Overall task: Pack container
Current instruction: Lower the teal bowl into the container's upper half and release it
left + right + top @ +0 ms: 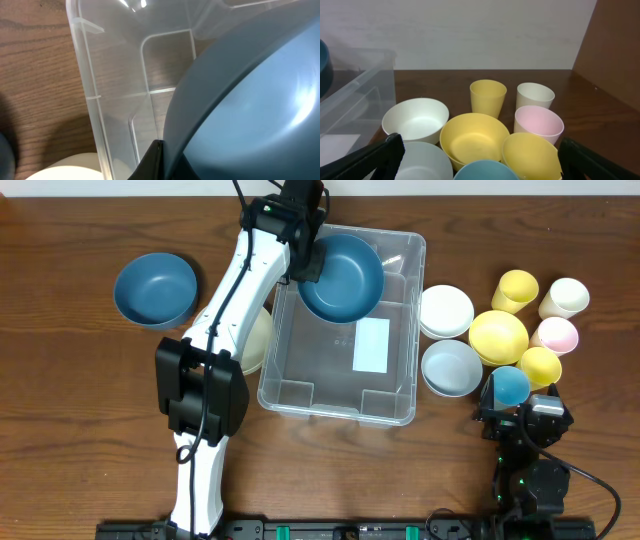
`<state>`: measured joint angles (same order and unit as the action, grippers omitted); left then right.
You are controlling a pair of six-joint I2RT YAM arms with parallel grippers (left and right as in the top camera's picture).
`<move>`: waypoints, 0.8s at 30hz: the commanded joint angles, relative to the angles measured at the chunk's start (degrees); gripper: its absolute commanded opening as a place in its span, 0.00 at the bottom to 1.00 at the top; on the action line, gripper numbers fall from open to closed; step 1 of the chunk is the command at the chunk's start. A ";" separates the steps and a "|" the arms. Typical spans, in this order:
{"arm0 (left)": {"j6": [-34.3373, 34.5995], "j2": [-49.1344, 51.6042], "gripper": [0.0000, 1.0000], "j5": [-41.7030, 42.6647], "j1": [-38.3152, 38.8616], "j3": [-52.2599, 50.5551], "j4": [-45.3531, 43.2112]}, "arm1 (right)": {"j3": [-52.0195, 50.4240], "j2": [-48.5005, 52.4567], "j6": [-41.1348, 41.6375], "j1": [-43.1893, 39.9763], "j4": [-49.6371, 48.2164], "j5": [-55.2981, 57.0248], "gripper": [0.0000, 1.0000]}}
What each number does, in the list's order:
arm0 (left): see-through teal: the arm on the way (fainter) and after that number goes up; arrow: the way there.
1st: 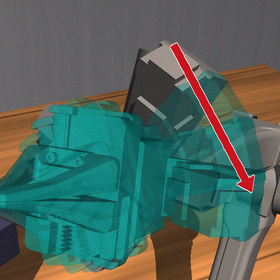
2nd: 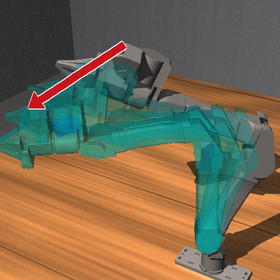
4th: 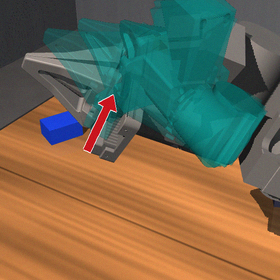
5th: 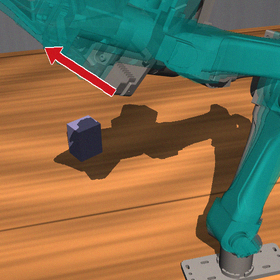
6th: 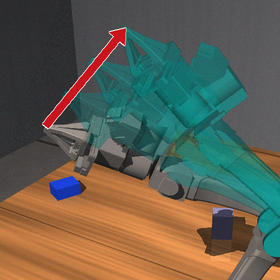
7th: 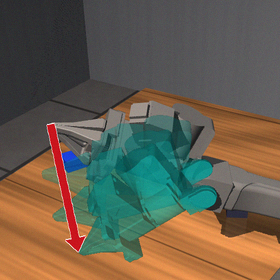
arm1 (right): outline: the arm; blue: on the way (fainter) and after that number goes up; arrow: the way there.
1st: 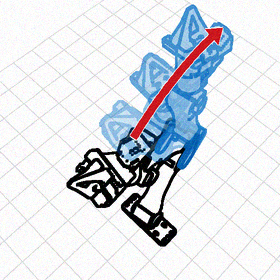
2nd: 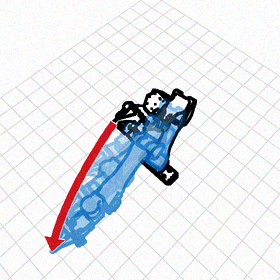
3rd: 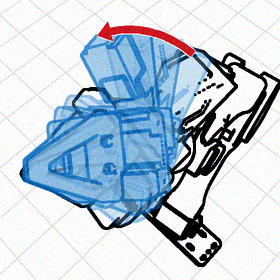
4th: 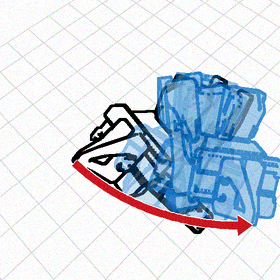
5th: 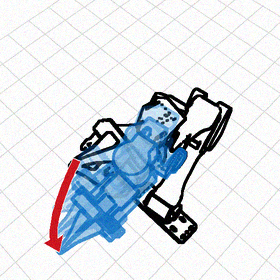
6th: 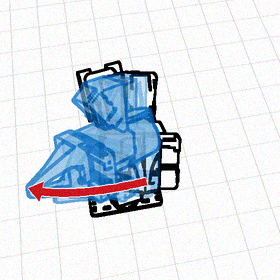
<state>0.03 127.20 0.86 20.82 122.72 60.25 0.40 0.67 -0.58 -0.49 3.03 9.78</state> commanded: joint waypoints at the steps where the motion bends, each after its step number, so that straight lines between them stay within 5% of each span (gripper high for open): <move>1: 0.26 0.55 0.06 -0.50 -0.28 0.79 0.31 | -0.09 -0.39 0.76 0.55 0.20 0.31 0.99; 24: -0.37 0.57 0.06 -0.50 -0.76 -0.76 -1.36 | -0.09 -0.39 0.76 0.55 0.20 0.31 0.99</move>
<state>-0.01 127.22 0.84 20.67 122.15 58.98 0.40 0.67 -0.58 -0.49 3.03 9.78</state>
